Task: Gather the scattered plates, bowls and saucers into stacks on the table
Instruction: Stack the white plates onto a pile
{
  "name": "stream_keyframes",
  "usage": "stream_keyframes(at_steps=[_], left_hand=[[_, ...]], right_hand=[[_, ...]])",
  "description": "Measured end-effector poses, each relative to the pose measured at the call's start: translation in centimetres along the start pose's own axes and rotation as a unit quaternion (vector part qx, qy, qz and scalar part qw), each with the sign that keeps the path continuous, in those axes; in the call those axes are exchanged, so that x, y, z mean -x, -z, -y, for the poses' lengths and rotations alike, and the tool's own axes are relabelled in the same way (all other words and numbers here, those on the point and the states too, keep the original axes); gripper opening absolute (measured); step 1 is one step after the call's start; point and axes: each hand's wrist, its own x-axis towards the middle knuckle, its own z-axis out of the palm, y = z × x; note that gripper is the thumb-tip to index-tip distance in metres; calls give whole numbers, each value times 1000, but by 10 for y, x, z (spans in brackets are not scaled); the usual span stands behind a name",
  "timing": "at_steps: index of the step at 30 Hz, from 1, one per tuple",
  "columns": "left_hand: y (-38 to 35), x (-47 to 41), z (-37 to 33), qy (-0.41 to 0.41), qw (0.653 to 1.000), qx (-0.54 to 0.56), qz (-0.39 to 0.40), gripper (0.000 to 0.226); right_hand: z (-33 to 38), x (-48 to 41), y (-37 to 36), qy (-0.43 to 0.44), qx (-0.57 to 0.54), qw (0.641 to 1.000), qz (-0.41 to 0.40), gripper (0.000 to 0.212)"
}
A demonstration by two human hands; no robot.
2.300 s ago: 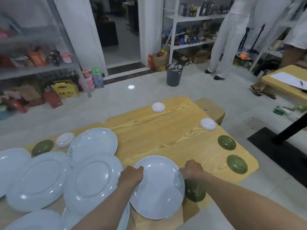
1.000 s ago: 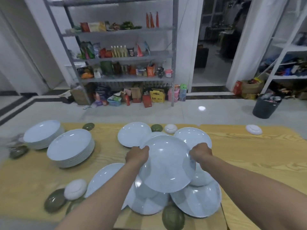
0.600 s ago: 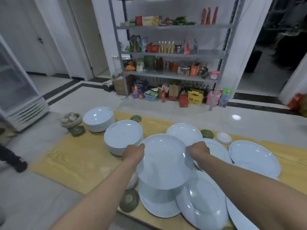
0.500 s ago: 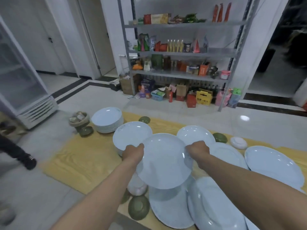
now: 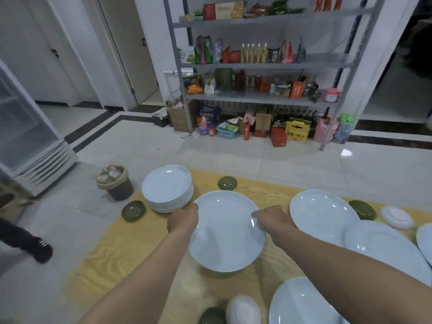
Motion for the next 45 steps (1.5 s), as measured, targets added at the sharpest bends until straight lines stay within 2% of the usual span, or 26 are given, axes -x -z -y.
stream_keyframes(at_steps=[5, 10, 14, 21, 25, 27, 28, 29, 31, 33, 36, 42, 45], left_hand=[[-11, -67, -7, -10, 998, -44, 43, 68], [-19, -97, -17, -18, 996, -30, 88, 55], [-25, -115, -11, -23, 991, -95, 92, 58], [-30, -129, -8, -43, 980, -174, 91, 53], [-33, -125, -13, -63, 965, -226, 114, 57], [-34, -115, -16, -115, 943, -295, 106, 59], [-35, -109, -18, -157, 927, -325, 102, 60], [-37, -102, -19, -210, 907, -350, 103, 60], [-42, -82, -27, -329, 853, -393, 102, 59], [-53, -56, -38, -436, 790, -420, 98, 60], [-77, -4, -54, -522, 726, -430, 120, 66], [-136, 122, -69, -631, 645, -402, 155, 70], [-166, 187, -65, -656, 625, -381, 185, 67]], right_hand=[[11, -13, -32, -47, -32, 998, -37, 35], [18, -28, -48, -80, -56, 994, -54, 31], [17, -34, -58, -96, -52, 993, -53, 39], [8, -43, -70, -96, -14, 993, -71, 46], [7, -40, -66, -73, 92, 991, -63, 56], [7, -32, -58, -40, 165, 984, -56, 61], [5, -27, -51, -10, 235, 970, -54, 66], [3, -21, -43, 30, 326, 943, -59, 70], [-4, -6, -23, 112, 479, 866, -84, 74], [-17, 9, 0, 144, 549, 817, -100, 77], [-39, 38, 43, 116, 554, 812, -144, 84], [-97, 110, 153, 25, 542, 812, -216, 86], [-133, 144, 207, -14, 500, 829, -250, 84]])
